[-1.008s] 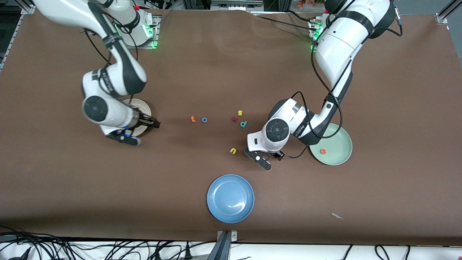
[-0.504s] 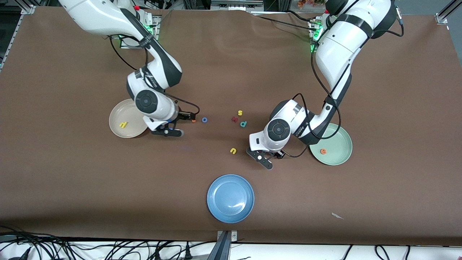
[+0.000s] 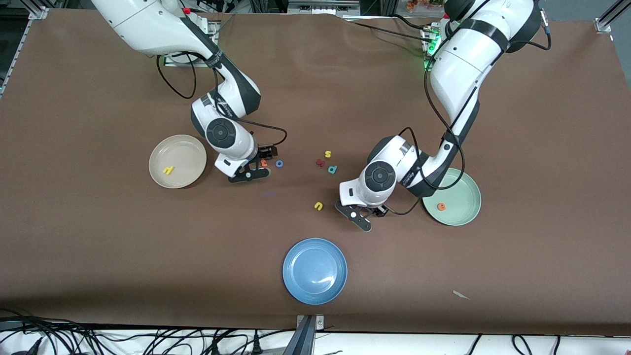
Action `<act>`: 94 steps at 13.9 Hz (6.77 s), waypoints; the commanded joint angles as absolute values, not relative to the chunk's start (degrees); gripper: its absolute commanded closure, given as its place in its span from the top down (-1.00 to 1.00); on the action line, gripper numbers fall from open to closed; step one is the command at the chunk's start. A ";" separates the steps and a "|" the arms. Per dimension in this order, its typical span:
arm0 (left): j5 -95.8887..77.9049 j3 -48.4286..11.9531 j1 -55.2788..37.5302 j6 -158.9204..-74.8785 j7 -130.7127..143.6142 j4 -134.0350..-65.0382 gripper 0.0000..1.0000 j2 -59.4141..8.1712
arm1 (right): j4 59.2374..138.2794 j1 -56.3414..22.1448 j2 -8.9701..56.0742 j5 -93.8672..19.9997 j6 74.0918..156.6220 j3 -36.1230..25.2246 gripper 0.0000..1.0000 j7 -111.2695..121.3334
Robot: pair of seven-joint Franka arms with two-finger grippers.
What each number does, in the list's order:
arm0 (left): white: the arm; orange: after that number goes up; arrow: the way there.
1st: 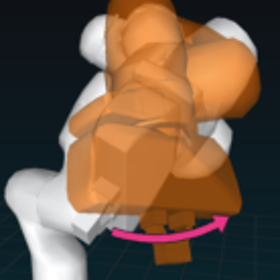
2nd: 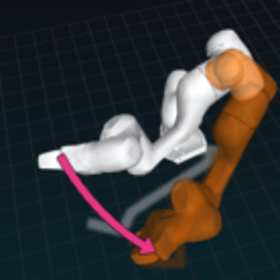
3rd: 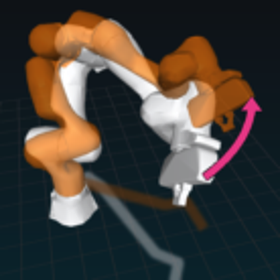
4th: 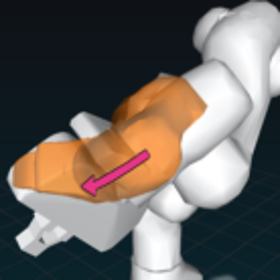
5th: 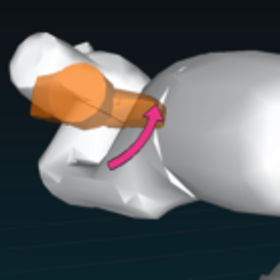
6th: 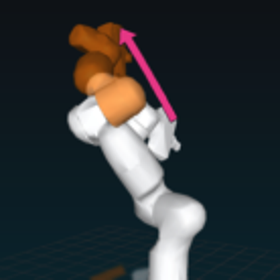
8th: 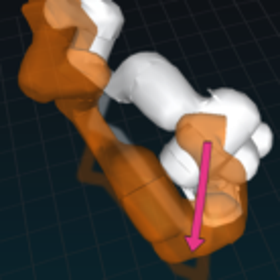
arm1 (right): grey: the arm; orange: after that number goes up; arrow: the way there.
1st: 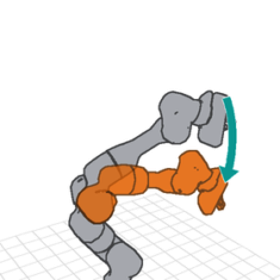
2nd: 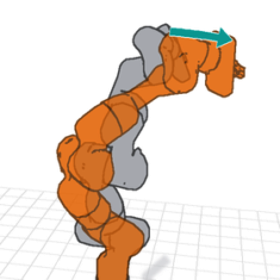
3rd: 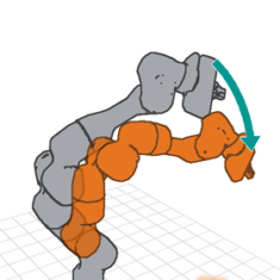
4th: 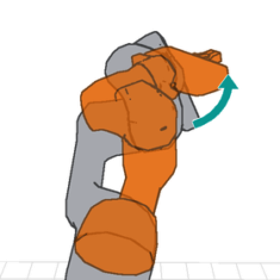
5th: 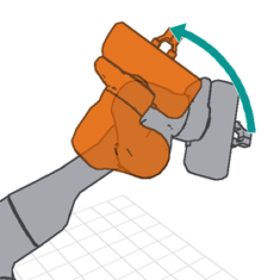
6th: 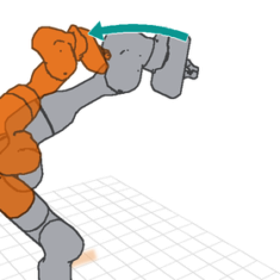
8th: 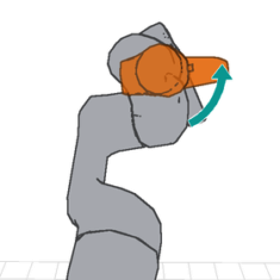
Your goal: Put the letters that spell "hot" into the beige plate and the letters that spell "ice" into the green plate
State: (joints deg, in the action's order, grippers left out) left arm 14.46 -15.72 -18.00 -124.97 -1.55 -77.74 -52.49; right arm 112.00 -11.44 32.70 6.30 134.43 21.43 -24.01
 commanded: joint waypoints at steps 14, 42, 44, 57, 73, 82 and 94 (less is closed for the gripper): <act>16.26 -15.64 -9.25 -107.77 -3.58 -79.45 -0.74 -43.25 | 112.32 -12.83 34.98 8.52 139.83 21.01 -0.13 -25.75; 28.64 -25.58 -7.38 -131.82 -20.48 -102.21 0.92 -38.76 | 111.27 -0.79 27.77 5.10 111.17 8.17 -0.44 -7.03; 29.00 -25.58 -9.31 -132.01 -21.00 -103.09 0.85 -38.24 | 111.18 -0.79 27.95 5.10 111.27 8.17 0.98 -7.21; 41.56 -28.30 -9.32 -132.71 -21.62 -109.25 0.36 -36.56 | 103.27 -10.87 28.38 0.44 122.41 20.21 0.98 -57.42; 48.34 -28.30 -9.32 -137.29 -21.53 -110.74 -0.33 -38.23 | 111.27 -17.40 33.84 4.21 144.23 19.42 0.46 -67.41; 45.37 -28.65 -3.19 -131.41 -28.89 -110.48 -1.00 -31.92 | 111.01 -17.93 36.39 6.15 149.06 18.72 0.46 -68.82; 34.55 -30.67 14.94 -126.40 -46.58 -109.69 1.00 -27.35 | 111.36 -18.11 36.74 6.06 148.45 18.90 0.01 -69.52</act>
